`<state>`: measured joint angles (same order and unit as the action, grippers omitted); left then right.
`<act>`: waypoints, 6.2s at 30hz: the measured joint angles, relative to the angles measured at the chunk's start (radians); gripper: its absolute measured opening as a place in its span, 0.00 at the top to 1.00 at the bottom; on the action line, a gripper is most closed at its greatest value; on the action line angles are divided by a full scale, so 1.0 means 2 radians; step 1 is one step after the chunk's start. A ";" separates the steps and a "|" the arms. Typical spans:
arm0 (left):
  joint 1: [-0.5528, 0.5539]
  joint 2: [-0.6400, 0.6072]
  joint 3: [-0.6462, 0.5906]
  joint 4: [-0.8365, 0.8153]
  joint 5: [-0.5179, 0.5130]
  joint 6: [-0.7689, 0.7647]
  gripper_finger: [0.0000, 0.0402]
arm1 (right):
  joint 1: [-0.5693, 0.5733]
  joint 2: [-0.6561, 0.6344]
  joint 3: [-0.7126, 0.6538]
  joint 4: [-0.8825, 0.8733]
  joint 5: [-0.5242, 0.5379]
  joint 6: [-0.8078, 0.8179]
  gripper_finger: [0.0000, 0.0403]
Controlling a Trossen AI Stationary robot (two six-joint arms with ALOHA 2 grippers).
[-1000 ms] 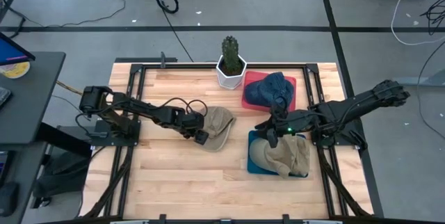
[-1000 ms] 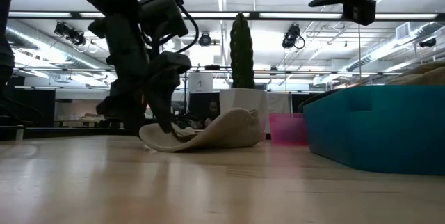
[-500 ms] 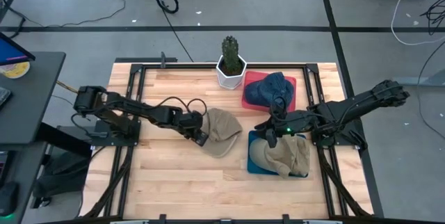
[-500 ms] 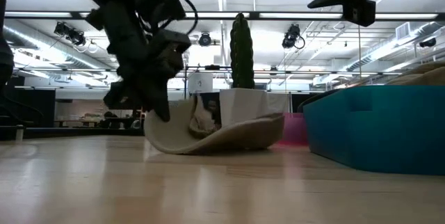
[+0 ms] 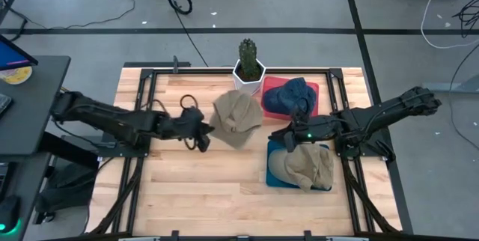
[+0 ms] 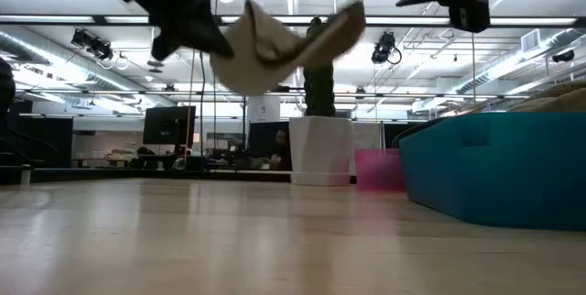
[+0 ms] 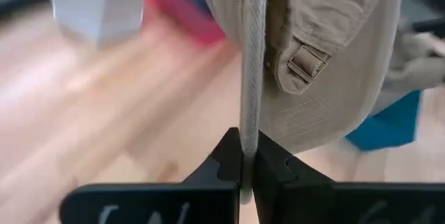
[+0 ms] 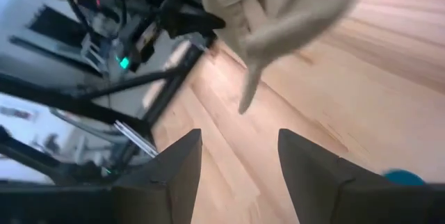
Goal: Pick & Place hat
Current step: Put the brown cap into the blue bin
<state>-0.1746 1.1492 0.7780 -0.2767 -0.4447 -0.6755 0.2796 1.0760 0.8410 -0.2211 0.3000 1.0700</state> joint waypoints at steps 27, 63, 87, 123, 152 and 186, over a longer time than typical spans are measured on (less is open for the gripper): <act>-0.033 0.007 0.145 0.021 -0.355 0.630 0.97 | -0.051 0.000 0.000 0.332 0.003 0.276 0.52; -0.057 0.054 0.145 0.040 -0.328 0.628 0.97 | -0.081 0.054 0.000 0.363 0.101 0.388 0.37; -0.059 0.063 0.145 0.003 -0.325 0.470 0.77 | -0.081 0.053 0.000 0.386 0.081 0.291 0.96; -0.089 0.062 0.145 -0.335 -0.250 0.014 0.52 | -0.042 -0.155 0.000 -0.030 -0.159 0.141 0.96; -0.049 -0.115 -0.056 0.252 0.144 0.166 0.99 | 0.038 -0.191 0.000 -0.160 -0.150 0.133 0.96; -0.006 -0.114 -0.076 0.249 0.169 0.147 0.99 | 0.039 -0.010 0.000 -0.219 -0.223 0.001 0.96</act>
<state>-0.1867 0.9203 0.6262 0.2218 -0.1059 -0.3817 0.3575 1.0563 0.8410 -0.6585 -0.1468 1.0718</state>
